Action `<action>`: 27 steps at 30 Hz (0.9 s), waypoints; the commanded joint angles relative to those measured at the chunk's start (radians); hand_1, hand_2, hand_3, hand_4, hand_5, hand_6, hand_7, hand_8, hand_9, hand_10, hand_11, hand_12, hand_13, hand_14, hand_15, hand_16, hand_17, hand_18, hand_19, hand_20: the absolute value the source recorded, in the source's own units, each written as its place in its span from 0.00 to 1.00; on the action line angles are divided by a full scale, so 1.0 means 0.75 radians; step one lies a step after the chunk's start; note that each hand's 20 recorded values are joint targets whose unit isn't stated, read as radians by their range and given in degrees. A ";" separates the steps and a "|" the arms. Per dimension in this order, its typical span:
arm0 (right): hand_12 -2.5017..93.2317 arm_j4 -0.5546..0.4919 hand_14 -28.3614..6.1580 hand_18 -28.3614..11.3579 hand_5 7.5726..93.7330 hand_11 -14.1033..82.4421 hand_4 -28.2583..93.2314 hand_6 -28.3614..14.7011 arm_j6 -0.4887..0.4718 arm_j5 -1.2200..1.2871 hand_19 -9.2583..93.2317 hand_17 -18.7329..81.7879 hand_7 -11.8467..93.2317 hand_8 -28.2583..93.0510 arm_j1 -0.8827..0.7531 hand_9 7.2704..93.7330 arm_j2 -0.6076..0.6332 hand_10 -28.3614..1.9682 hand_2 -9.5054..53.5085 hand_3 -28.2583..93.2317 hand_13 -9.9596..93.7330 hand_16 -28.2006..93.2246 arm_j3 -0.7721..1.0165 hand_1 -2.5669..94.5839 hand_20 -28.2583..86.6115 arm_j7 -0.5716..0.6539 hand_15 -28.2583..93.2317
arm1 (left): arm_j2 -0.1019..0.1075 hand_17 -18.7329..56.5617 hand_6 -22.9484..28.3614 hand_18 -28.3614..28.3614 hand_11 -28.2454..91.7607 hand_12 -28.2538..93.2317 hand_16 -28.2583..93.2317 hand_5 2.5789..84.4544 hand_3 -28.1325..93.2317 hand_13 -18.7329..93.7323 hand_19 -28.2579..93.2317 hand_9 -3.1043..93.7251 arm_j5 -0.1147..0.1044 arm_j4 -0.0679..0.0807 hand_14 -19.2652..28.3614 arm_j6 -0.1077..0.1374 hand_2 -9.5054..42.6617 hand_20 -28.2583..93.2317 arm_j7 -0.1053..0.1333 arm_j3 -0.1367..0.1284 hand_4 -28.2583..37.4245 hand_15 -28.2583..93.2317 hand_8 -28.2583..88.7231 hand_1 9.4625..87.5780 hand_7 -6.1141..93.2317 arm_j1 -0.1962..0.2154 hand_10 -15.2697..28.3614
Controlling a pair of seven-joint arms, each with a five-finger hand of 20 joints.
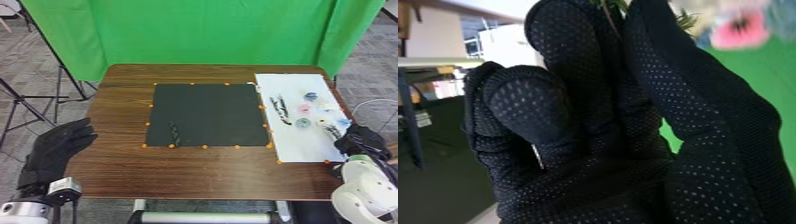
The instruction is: Arrange flowers
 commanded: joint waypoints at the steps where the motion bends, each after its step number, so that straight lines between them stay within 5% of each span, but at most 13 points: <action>1: 0.34 -0.178 0.58 0.11 0.88 0.54 0.00 0.60 -0.005 -0.022 1.00 0.61 0.37 0.38 0.150 0.90 0.066 0.50 0.02 0.86 0.85 0.43 -0.040 0.57 0.41 -0.047 0.82 | -0.003 0.13 0.68 0.90 0.55 0.32 0.12 0.49 0.90 0.39 0.72 0.41 -0.001 -0.014 0.97 0.004 0.24 0.37 -0.002 -0.037 0.11 0.77 0.15 0.22 0.26 0.054 0.83; 7: 0.34 -0.243 0.56 0.09 0.89 0.54 0.00 0.60 -0.082 -0.002 1.00 0.62 0.36 0.39 0.550 0.91 0.002 0.49 0.02 0.87 0.85 0.43 -0.387 0.57 0.44 -0.079 0.82 | -0.002 0.13 0.68 0.90 0.55 0.32 0.12 0.49 0.90 0.39 0.72 0.41 0.005 -0.020 0.97 -0.001 0.24 0.37 -0.018 -0.065 0.11 0.77 0.15 0.22 0.26 0.070 0.83; 15: 0.34 -0.027 0.55 0.07 0.90 0.55 0.00 0.59 -0.267 -0.030 1.00 0.62 0.35 0.39 1.015 0.91 -0.348 0.48 0.01 0.86 0.86 0.44 -0.877 0.57 0.47 -0.143 0.83 | -0.007 0.13 0.68 0.90 0.55 0.32 0.12 0.49 0.90 0.39 0.73 0.41 0.024 -0.013 0.97 -0.016 0.24 0.37 -0.058 -0.028 0.11 0.77 0.15 0.22 0.26 0.015 0.83; 23: 0.34 0.183 0.55 0.07 0.90 0.55 0.01 0.59 -0.433 -0.081 1.00 0.62 0.34 0.40 1.022 0.91 -0.589 0.48 0.00 0.86 0.86 0.44 -1.008 0.58 0.47 -0.127 0.83 | -0.034 0.13 0.68 0.90 0.55 0.32 0.12 0.49 0.90 0.39 0.73 0.41 0.061 -0.009 0.97 -0.051 0.24 0.37 -0.131 -0.032 0.11 0.77 0.15 0.22 0.26 -0.047 0.83; 27: 0.34 0.227 0.55 0.07 0.90 0.55 0.01 0.59 -0.479 -0.087 1.00 0.62 0.34 0.40 0.991 0.91 -0.625 0.48 0.01 0.86 0.86 0.43 -1.024 0.57 0.47 -0.104 0.83 | -0.042 0.13 0.68 0.90 0.55 0.32 0.12 0.49 0.90 0.39 0.73 0.41 0.064 -0.005 0.97 -0.060 0.24 0.37 -0.139 -0.034 0.11 0.77 0.15 0.22 0.26 -0.056 0.83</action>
